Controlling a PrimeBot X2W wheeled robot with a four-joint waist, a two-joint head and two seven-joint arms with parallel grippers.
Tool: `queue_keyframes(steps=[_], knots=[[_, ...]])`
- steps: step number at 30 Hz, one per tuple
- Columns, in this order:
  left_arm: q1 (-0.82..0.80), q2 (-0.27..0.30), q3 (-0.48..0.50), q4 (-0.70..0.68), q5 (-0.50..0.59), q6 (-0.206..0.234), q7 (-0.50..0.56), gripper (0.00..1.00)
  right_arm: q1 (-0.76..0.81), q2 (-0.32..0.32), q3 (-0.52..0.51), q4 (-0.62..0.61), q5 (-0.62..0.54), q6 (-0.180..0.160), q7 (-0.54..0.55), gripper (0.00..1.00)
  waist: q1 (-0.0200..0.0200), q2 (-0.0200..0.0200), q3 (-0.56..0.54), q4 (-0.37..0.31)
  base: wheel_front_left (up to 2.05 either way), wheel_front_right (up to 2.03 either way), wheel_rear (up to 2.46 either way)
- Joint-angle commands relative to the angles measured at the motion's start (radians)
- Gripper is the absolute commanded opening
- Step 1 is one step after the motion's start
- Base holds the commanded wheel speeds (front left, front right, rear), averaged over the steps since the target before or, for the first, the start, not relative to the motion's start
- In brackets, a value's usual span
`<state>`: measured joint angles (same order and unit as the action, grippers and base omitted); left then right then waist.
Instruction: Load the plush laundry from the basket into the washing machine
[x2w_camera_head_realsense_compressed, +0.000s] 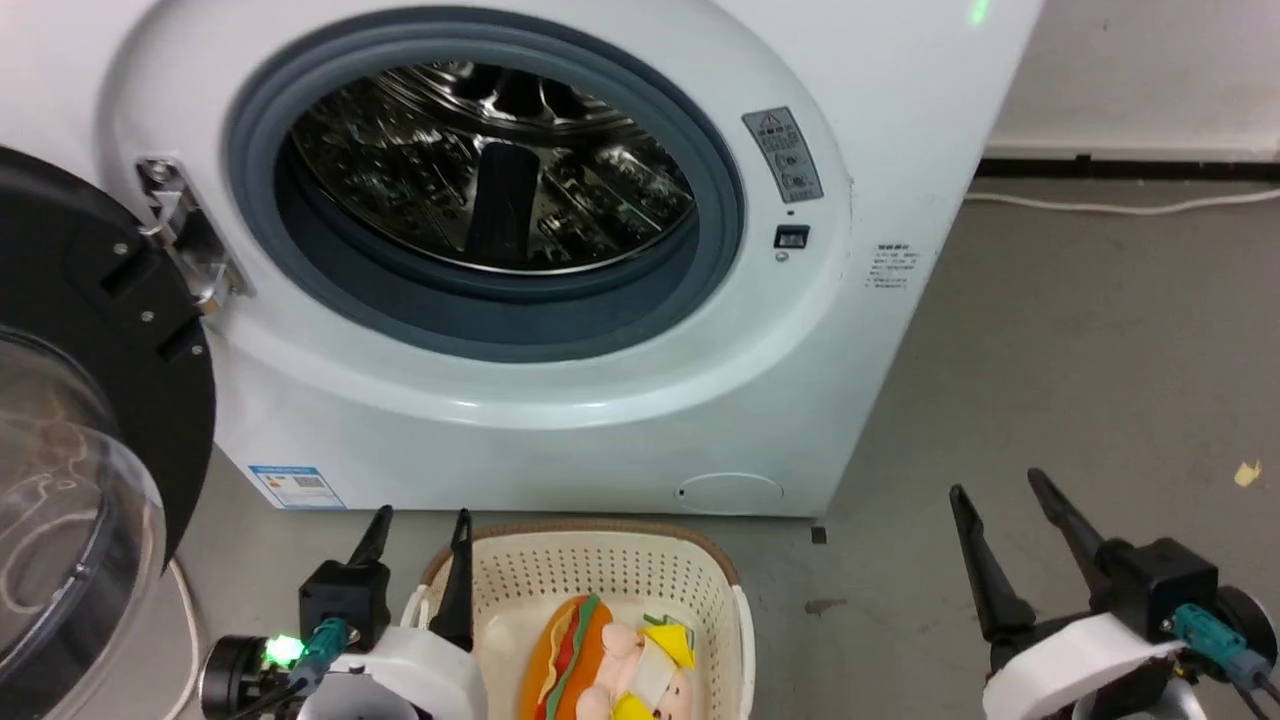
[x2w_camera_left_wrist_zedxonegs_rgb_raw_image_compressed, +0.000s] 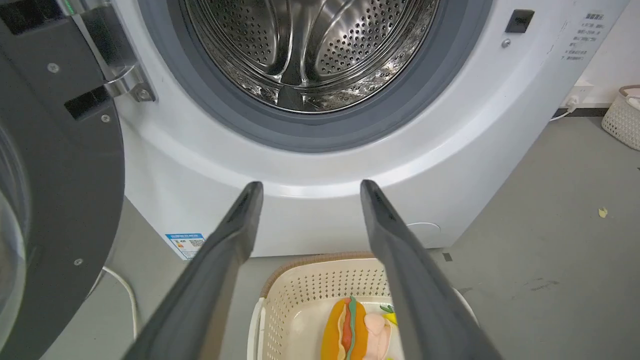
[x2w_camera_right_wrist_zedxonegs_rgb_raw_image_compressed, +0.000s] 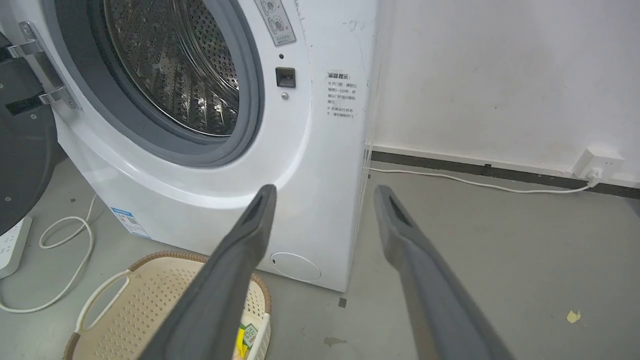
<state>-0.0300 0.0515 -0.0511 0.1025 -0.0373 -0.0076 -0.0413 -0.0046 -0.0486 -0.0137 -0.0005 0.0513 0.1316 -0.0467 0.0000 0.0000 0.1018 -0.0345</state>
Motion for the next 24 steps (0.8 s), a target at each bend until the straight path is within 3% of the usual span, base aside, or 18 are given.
queue_keyframes(steps=[1, 24], knots=[[-0.021, 0.004, -0.005, 0.013, -0.003, -0.004, -0.008, 1.0, -0.02, 0.0, -0.002, -0.006, 0.01, 0.0, -0.008, 1.0, 0.0, 0.0, 0.014, -0.009, 0.0, 0.0, 0.0], [-0.18, 0.059, -0.079, 0.301, -0.034, -0.036, 0.015, 1.0, -0.075, -0.001, 0.031, -0.02, 0.108, 0.0, -0.056, 1.0, 0.0, 0.0, 0.197, -0.117, 0.0, 0.0, 0.0]])
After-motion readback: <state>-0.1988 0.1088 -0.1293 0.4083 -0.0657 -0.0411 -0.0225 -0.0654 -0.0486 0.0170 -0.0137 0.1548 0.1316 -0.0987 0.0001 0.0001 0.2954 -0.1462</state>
